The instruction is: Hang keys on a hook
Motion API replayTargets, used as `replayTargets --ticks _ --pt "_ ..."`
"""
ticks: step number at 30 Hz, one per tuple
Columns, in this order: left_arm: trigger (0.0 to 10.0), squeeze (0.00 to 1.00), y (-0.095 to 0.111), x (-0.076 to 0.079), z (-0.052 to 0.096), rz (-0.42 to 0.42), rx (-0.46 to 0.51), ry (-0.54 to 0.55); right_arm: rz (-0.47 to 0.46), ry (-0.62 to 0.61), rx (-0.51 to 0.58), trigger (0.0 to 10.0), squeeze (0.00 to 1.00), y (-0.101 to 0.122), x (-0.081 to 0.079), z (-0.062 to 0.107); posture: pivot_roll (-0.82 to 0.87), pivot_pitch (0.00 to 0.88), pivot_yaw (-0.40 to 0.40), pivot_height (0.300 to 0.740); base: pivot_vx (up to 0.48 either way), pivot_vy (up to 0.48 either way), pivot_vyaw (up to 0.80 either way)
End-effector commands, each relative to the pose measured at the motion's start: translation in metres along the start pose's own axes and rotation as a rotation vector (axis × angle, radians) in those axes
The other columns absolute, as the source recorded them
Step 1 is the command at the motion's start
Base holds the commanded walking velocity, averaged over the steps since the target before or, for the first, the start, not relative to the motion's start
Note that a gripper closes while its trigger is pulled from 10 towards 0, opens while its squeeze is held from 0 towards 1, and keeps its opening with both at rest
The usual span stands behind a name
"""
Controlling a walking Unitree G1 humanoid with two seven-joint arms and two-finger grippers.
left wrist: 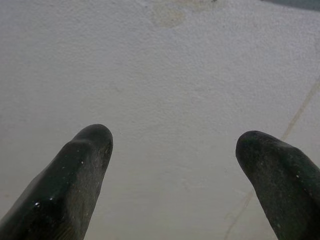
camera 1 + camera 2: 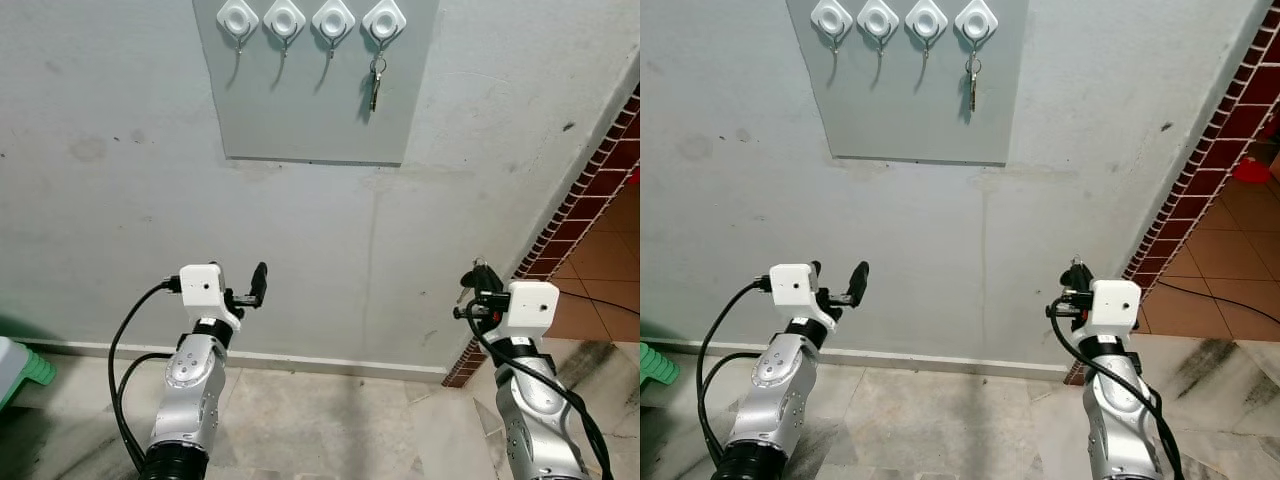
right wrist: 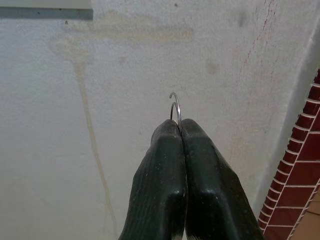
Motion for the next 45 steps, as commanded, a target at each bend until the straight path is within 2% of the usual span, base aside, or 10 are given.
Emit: replayTargets --ticks 1,23,33,39,45 --pt "10.0 0.0 0.002 0.0 -0.002 0.001 0.0 -0.003 0.0 0.005 0.016 10.0 0.0 0.002 -0.002 -0.002 -0.05 0.001 0.012 0.74 0.0 0.311 0.0" --pt "10.0 0.0 -0.001 -0.002 -0.002 0.006 -0.016 0.004 -0.001 0.007 0.014 10.0 0.0 0.002 -0.003 0.002 -0.05 0.008 0.012 0.74 0.0 0.351 0.0" --pt "10.0 0.0 0.0 -0.003 -0.003 0.003 -0.018 0.033 -0.001 0.005 0.016 10.0 0.0 0.002 -0.003 0.002 -0.05 0.011 0.012 0.74 0.0 0.0 0.0" --pt "10.0 0.0 0.005 0.0 -0.005 0.005 -0.007 0.006 -0.005 0.0 0.036 10.0 0.0 0.007 -0.002 0.0 -0.05 0.017 0.012 0.74 0.0 0.0 0.0" --pt "10.0 0.0 0.012 0.001 -0.007 0.012 0.013 0.006 -0.007 0.001 0.047 10.0 0.0 0.011 -0.003 -0.001 -0.05 0.021 0.01 0.74 0.323 0.0 0.0"
Point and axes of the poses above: a point about 5 cm out from each wrist's last joint towards the gripper, its own z axis pointing back from the gripper into the wrist, its own y axis along the axis of the wrist's last joint, x = y × z, the point moved 1 cm from there along -z, pointing out of the wrist towards the gripper, and after that the axes turned 13 degrees about z, right-handed, at the moved point
